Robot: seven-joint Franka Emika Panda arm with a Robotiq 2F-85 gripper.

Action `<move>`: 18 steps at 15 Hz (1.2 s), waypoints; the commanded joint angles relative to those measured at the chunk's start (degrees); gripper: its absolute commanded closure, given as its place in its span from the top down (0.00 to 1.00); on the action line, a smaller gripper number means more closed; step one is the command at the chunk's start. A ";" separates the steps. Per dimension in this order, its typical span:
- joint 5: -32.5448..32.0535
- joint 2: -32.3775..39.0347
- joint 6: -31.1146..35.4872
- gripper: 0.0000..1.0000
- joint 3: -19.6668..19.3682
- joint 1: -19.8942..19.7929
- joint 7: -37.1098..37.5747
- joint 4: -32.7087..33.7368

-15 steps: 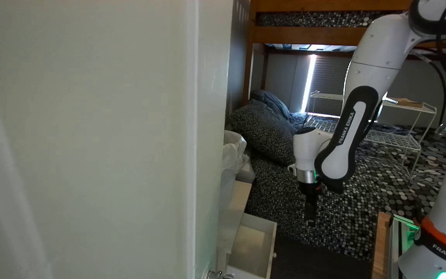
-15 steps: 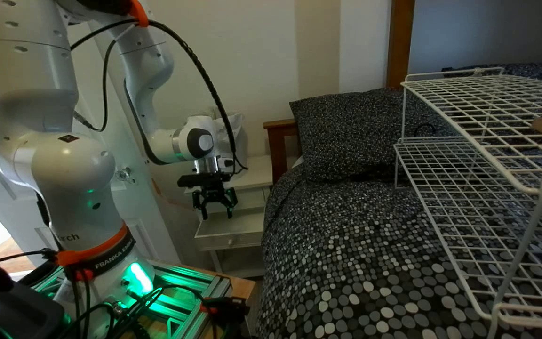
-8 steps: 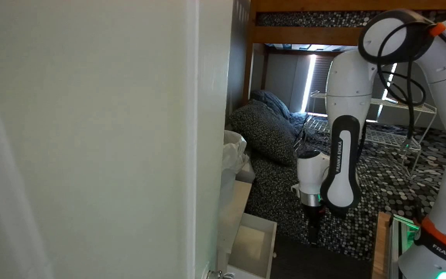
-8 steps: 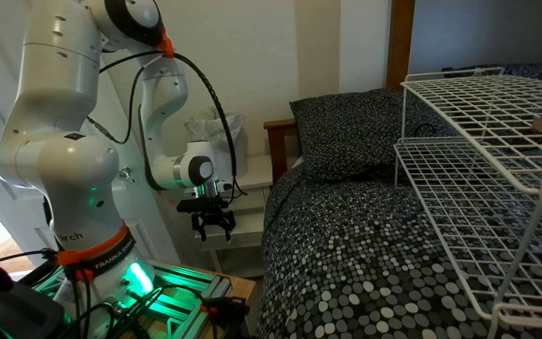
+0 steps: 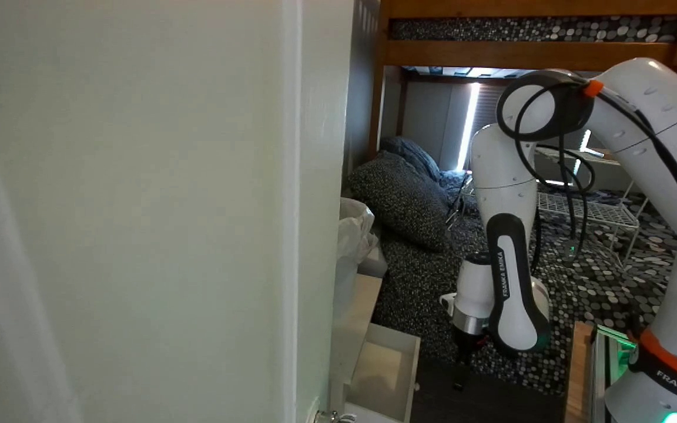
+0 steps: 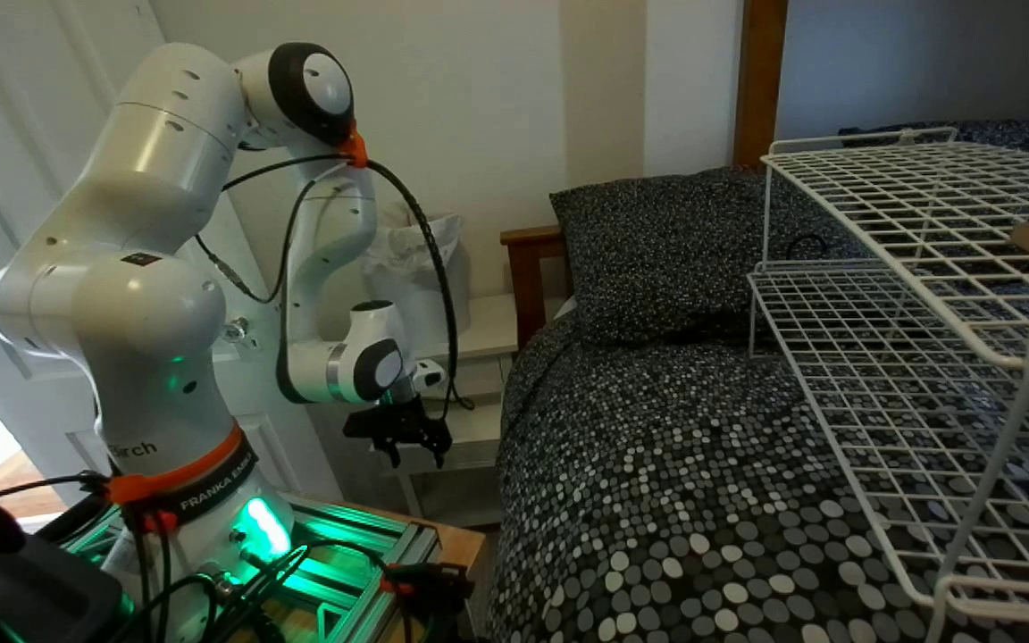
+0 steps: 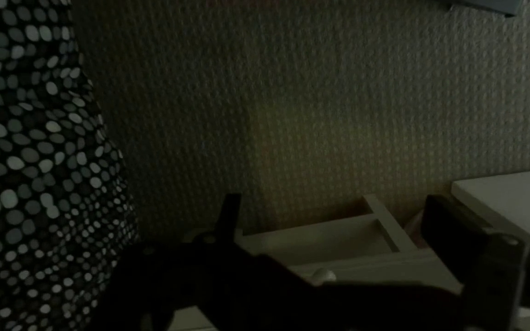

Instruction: Close the top drawer of the small white cabinet

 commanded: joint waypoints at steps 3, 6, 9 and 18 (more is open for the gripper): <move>-0.34 9.76 7.92 1.00 4.15 -5.34 -4.58 6.27; -0.61 12.93 8.66 1.00 4.30 -6.22 -6.07 9.53; -1.40 15.50 10.00 1.00 5.14 -7.17 -6.91 12.92; -2.11 21.92 14.17 1.00 7.25 -8.38 -5.98 21.27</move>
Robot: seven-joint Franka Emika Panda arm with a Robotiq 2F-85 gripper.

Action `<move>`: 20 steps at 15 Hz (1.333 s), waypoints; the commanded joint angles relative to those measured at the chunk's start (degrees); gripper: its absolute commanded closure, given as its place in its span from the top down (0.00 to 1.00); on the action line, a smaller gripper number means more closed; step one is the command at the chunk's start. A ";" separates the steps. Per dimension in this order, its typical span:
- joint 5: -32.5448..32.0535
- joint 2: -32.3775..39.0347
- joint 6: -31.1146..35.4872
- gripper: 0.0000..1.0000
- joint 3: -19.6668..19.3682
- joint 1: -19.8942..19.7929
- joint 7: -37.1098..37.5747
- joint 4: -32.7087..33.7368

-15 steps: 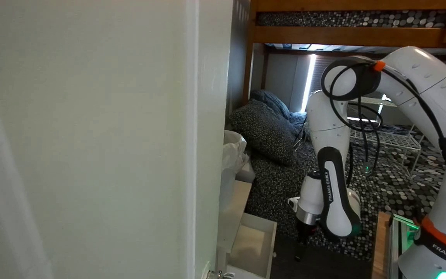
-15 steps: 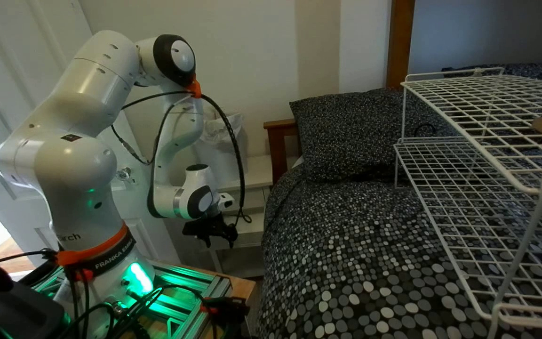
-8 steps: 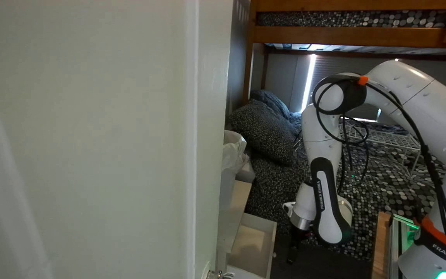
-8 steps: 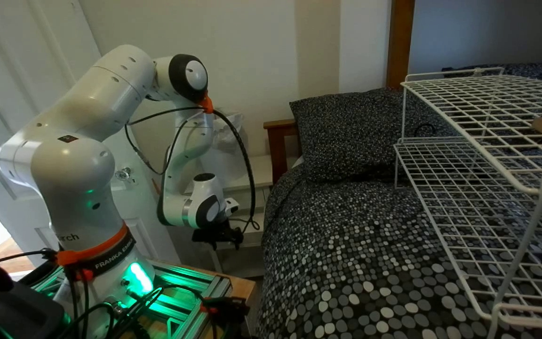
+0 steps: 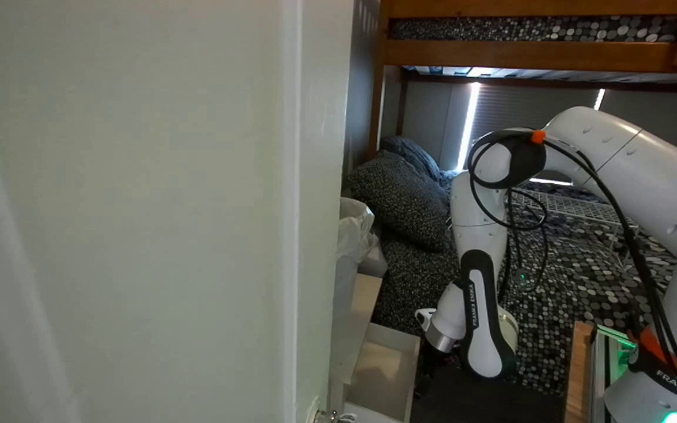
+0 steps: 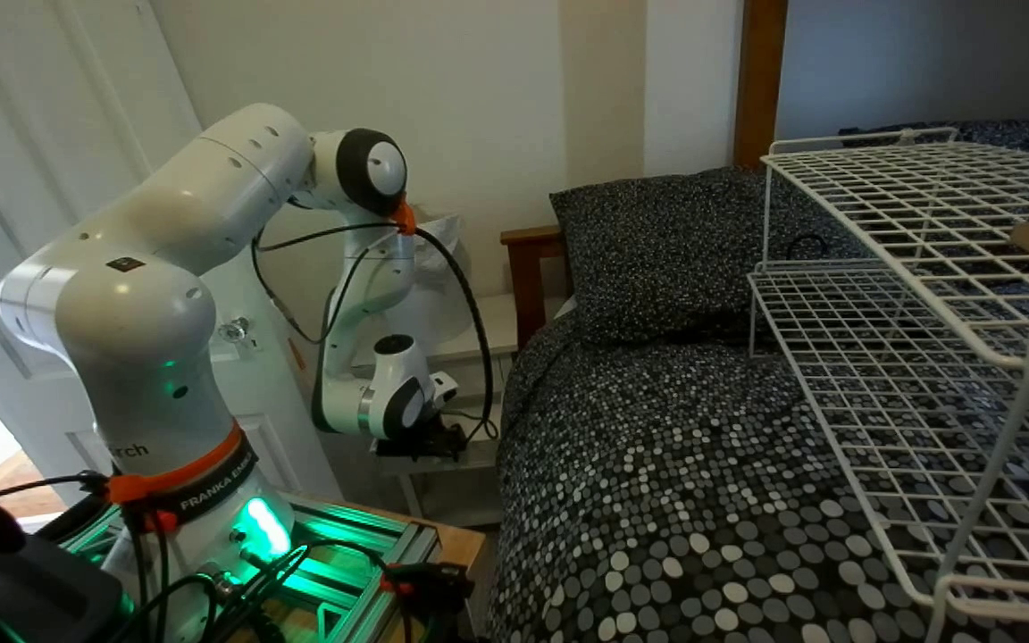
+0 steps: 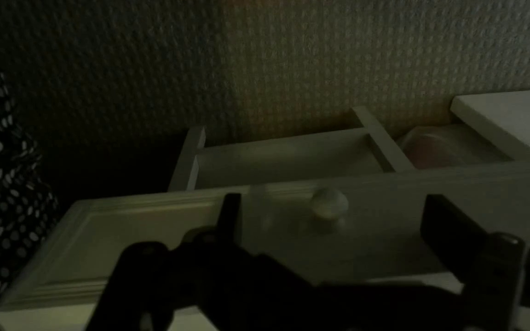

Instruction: Close the top drawer of the small white cabinet

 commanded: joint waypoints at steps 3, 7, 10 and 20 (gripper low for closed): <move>-1.30 5.06 4.01 1.00 0.80 -1.51 0.13 4.38; -3.76 6.51 11.04 1.00 1.27 -2.72 -0.13 5.22; -5.47 7.94 15.81 1.00 1.14 -2.44 0.16 7.24; -5.33 7.16 15.83 1.00 0.30 -0.88 1.00 7.81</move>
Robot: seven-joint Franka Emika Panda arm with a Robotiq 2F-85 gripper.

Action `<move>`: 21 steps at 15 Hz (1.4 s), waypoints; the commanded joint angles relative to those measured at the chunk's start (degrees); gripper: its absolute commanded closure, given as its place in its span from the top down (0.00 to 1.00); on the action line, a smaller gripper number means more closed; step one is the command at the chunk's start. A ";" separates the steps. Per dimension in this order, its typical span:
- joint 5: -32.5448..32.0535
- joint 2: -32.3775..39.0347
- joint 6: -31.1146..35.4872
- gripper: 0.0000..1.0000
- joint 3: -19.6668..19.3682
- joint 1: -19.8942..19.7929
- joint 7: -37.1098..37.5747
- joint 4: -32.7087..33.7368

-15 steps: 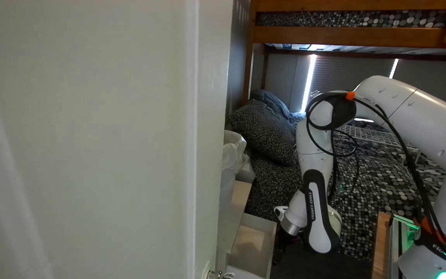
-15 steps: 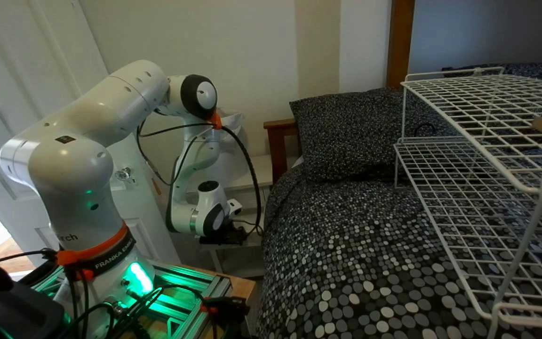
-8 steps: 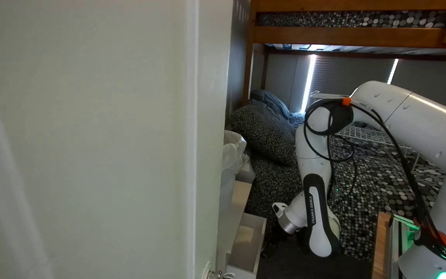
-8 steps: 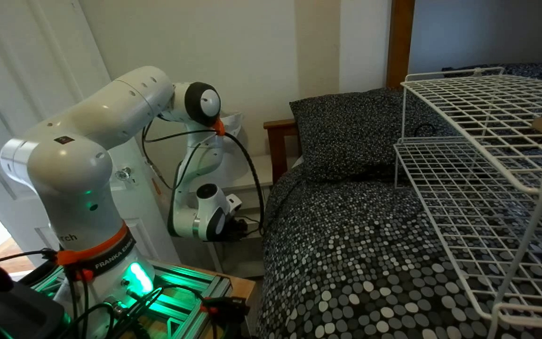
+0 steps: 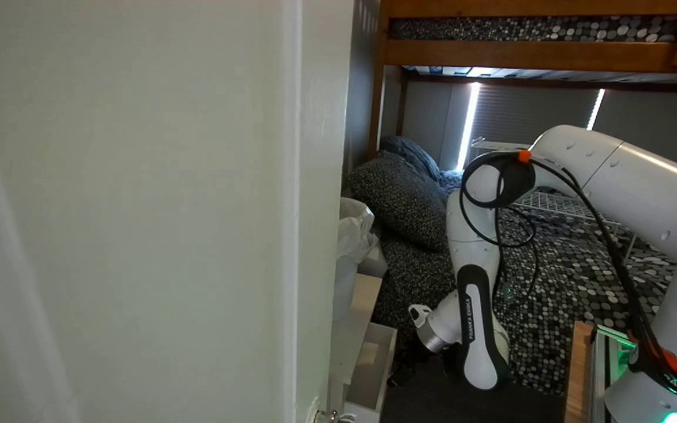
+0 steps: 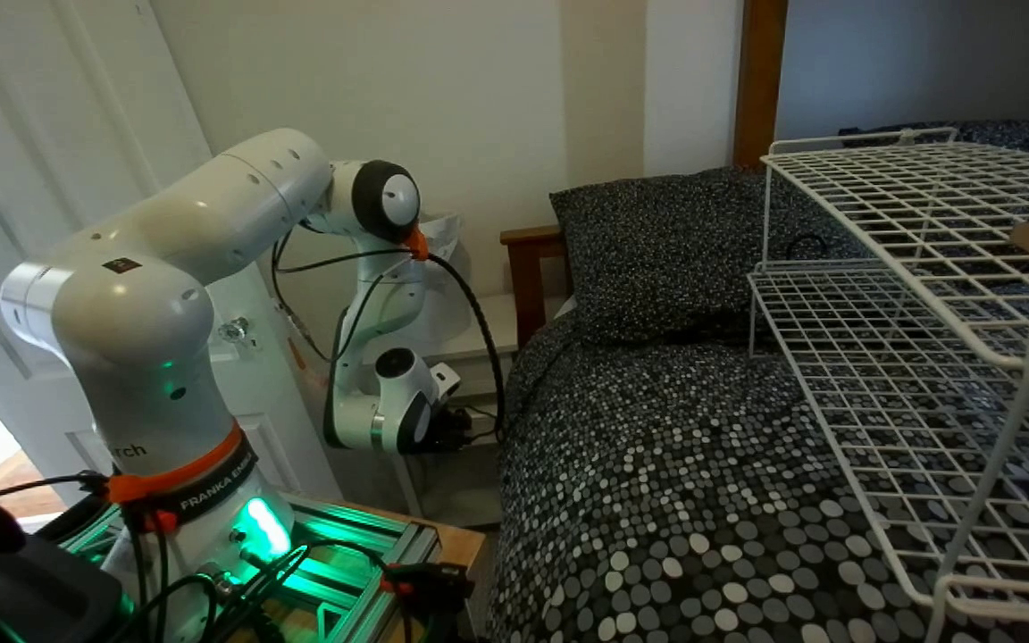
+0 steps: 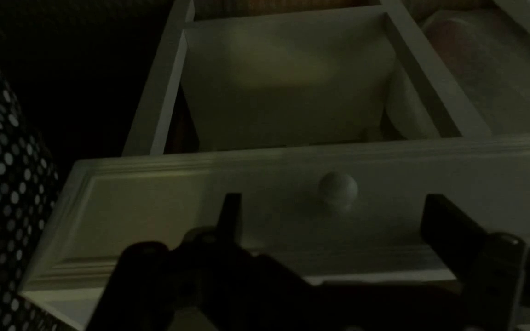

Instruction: Close the top drawer of the small white cabinet

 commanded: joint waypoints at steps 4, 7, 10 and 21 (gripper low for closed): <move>2.85 2.46 1.78 1.00 -1.04 2.80 0.06 3.62; 3.61 5.42 1.67 1.00 -0.59 4.00 0.05 8.34; 5.11 8.50 1.88 1.00 0.16 4.93 1.11 13.40; 13.70 9.37 -3.82 1.00 -0.89 9.19 3.18 16.49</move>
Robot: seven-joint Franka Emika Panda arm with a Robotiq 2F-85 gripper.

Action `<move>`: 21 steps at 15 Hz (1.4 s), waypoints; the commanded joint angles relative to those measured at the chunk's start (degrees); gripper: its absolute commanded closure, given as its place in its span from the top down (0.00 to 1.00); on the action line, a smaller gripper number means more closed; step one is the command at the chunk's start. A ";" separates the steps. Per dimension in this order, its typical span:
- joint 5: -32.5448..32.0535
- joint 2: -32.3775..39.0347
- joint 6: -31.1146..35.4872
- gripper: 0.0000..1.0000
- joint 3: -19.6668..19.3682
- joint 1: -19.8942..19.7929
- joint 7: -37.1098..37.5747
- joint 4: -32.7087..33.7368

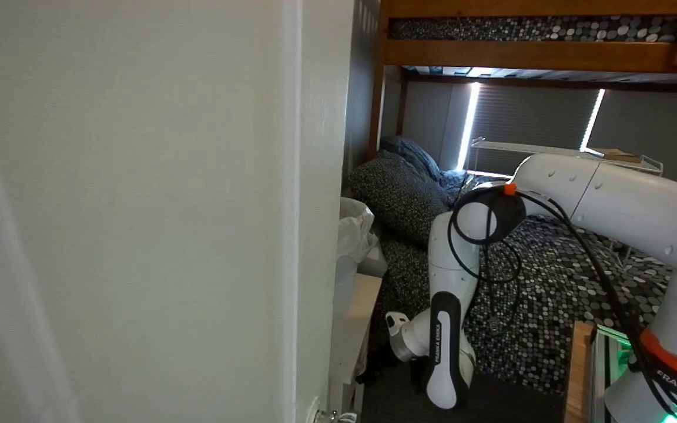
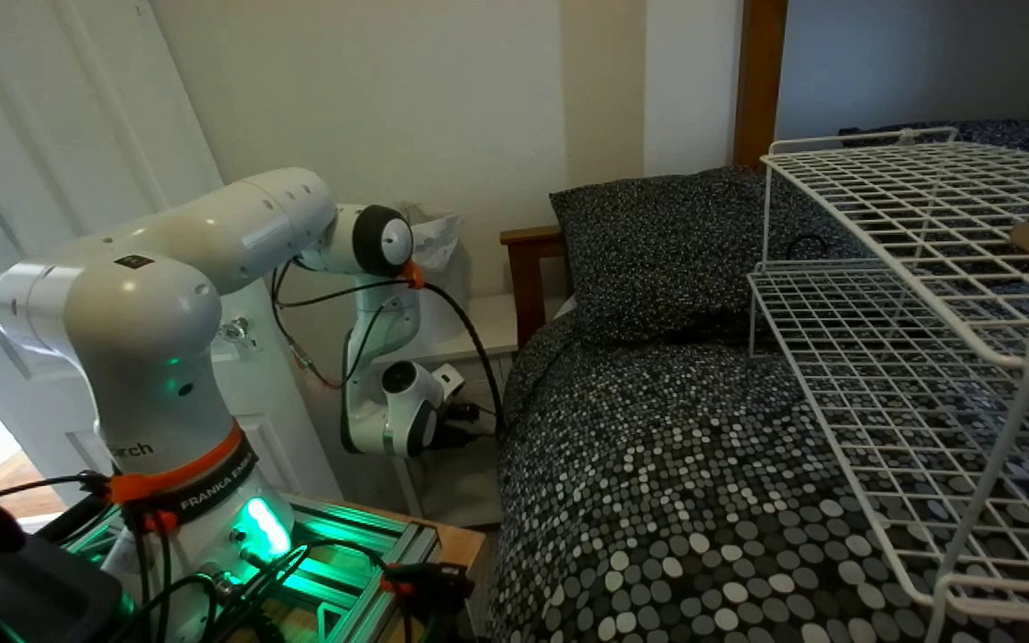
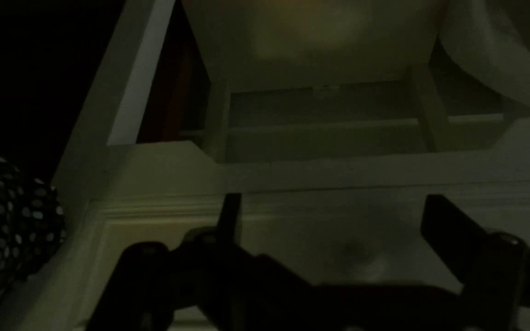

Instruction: Close the top drawer of the small white cabinet

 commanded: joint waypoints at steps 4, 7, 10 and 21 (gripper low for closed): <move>4.97 -9.18 -16.25 1.00 -0.38 2.29 3.34 -10.54; 3.63 -16.71 -26.42 1.00 0.48 0.82 3.82 -16.48; 5.30 -26.42 -39.77 1.00 -0.15 0.81 4.23 -21.58; 5.94 -65.13 -72.25 1.00 -2.57 1.52 5.70 -33.39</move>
